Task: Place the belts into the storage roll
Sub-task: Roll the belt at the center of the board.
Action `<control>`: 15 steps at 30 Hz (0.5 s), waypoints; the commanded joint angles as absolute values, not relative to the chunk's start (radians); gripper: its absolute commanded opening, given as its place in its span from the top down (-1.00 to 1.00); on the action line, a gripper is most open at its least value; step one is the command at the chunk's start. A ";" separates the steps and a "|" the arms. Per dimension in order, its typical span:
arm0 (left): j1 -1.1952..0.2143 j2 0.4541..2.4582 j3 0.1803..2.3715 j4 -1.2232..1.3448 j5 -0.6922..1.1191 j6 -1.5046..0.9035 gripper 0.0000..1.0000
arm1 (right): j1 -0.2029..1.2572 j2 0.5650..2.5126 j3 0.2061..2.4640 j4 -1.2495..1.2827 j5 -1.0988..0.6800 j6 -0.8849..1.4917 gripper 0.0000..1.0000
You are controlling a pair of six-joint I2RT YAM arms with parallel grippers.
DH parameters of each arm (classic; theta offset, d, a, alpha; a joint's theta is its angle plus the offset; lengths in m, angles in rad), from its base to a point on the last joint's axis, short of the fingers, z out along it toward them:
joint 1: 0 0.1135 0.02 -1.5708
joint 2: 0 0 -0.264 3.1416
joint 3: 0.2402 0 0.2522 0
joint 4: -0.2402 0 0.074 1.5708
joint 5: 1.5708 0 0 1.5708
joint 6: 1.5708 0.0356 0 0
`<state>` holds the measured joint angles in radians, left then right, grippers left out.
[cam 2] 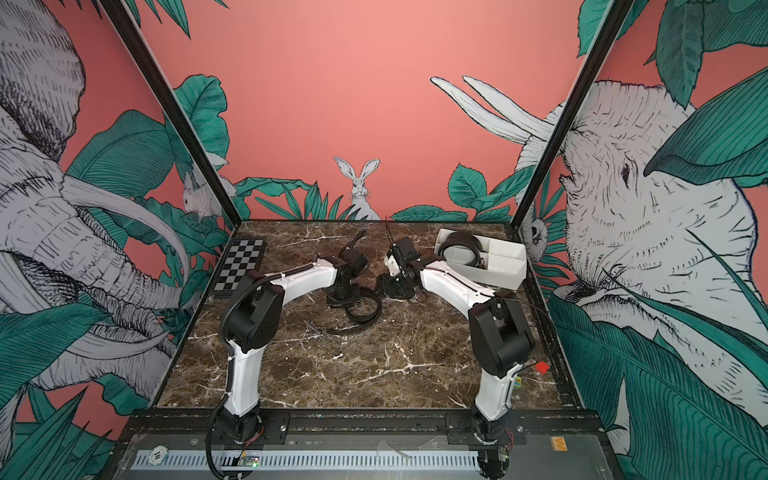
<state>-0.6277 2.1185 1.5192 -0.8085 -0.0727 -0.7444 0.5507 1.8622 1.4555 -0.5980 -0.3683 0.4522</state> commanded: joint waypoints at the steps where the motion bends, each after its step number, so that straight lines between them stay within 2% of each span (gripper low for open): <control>1: -0.609 2.275 1.427 -0.779 -0.133 -0.765 1.00 | 0.563 1.981 1.560 -0.712 -0.286 0.334 -0.20; 6: -0.609 2.276 1.434 -0.785 -0.135 -0.765 1.00 | 0.571 2.045 1.546 -0.668 -0.317 0.346 -0.04; 11: -0.612 2.275 1.435 -0.785 -0.132 -0.762 1.00 | 0.608 2.034 1.453 -0.613 -0.304 0.364 0.00; 15: -0.616 2.267 1.423 -0.779 -0.129 -0.757 1.00 | 0.633 2.057 1.444 -0.626 -0.256 0.375 0.25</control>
